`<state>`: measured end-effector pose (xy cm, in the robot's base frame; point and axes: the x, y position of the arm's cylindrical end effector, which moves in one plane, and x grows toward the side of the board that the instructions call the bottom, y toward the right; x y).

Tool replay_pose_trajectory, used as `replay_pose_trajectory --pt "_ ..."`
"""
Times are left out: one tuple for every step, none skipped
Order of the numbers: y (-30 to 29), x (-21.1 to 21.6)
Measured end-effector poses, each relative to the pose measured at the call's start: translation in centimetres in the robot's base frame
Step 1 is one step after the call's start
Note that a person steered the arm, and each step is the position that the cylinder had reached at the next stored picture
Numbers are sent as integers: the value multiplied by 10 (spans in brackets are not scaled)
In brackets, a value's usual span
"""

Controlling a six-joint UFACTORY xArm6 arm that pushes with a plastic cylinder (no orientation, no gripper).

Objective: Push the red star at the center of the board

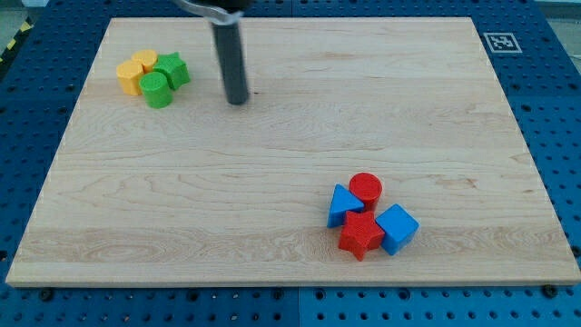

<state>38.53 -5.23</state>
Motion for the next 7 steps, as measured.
replay_pose_trajectory --pt "40 46" --pt "41 75" --pt "43 75" --pt "116 76" --pt "182 84" --pt "235 136" --pt "269 191"
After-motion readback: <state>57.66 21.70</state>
